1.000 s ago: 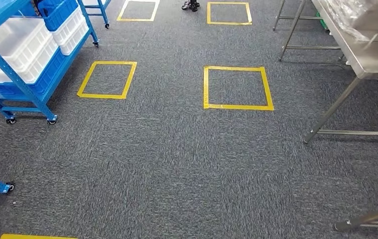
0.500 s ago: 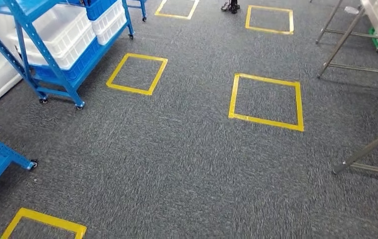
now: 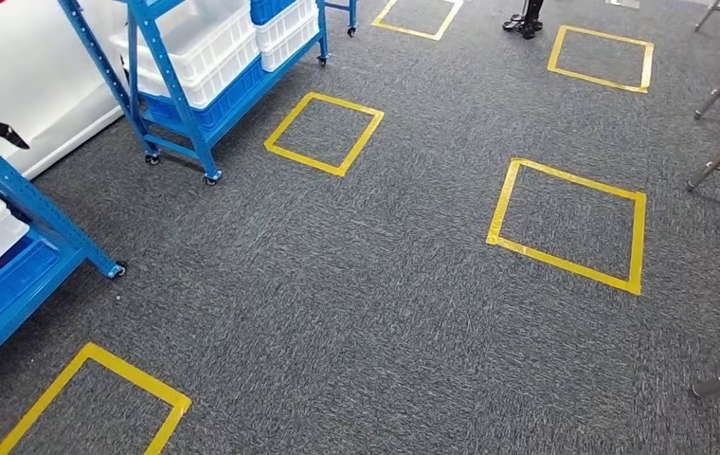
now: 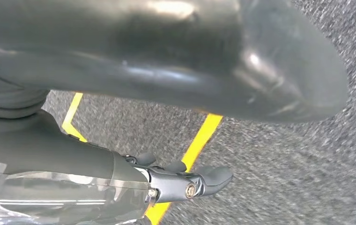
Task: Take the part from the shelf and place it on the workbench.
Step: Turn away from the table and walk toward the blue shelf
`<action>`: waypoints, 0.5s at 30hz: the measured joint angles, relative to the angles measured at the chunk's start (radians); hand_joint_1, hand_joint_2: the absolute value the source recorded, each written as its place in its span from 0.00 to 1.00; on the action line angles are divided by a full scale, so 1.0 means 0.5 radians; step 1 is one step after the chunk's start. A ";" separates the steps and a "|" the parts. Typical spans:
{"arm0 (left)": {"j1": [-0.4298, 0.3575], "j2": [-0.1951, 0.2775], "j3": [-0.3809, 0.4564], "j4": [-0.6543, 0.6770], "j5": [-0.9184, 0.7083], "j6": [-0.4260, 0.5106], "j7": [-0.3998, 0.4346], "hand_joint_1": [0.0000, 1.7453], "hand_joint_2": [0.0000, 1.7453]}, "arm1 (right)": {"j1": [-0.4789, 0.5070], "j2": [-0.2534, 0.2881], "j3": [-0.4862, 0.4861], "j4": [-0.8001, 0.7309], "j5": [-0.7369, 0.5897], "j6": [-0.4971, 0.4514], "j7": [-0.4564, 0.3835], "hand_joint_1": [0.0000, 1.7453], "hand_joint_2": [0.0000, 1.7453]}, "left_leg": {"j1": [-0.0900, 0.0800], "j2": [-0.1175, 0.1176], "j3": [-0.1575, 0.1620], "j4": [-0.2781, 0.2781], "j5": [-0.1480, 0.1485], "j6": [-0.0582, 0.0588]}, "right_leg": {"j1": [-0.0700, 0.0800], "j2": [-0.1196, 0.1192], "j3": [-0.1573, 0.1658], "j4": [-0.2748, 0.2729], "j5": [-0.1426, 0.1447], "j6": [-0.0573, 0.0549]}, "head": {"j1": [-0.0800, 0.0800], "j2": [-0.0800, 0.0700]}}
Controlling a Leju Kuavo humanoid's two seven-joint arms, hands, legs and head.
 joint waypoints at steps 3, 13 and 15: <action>0.011 -0.001 -0.020 -0.002 -0.101 0.039 -0.070 0.00 0.00 | -0.014 -0.001 -0.001 -0.002 0.001 -0.004 0.003 0.00 0.00 | 0.007 -0.067 0.019 -0.032 0.004 0.036 | -0.005 0.015 0.025 0.008 -0.030 0.030 | 0.000 0.000; 0.016 -0.015 -0.242 -0.011 -0.331 0.179 -0.836 0.00 0.00 | 0.018 0.000 -0.054 -0.001 -0.027 -0.066 -0.008 0.00 0.00 | 0.009 -0.341 0.080 -0.048 -0.014 0.059 | -0.008 0.325 -0.194 0.143 0.102 0.008 | 0.002 0.000; 0.014 -0.019 -0.261 -0.011 -0.319 0.217 -0.862 0.00 0.00 | 0.014 0.000 -0.060 -0.001 -0.010 -0.061 -0.008 0.00 0.00 | 0.010 -0.379 0.075 -0.045 -0.018 0.040 | -0.003 0.369 -0.156 0.031 0.133 -0.004 | 0.002 0.000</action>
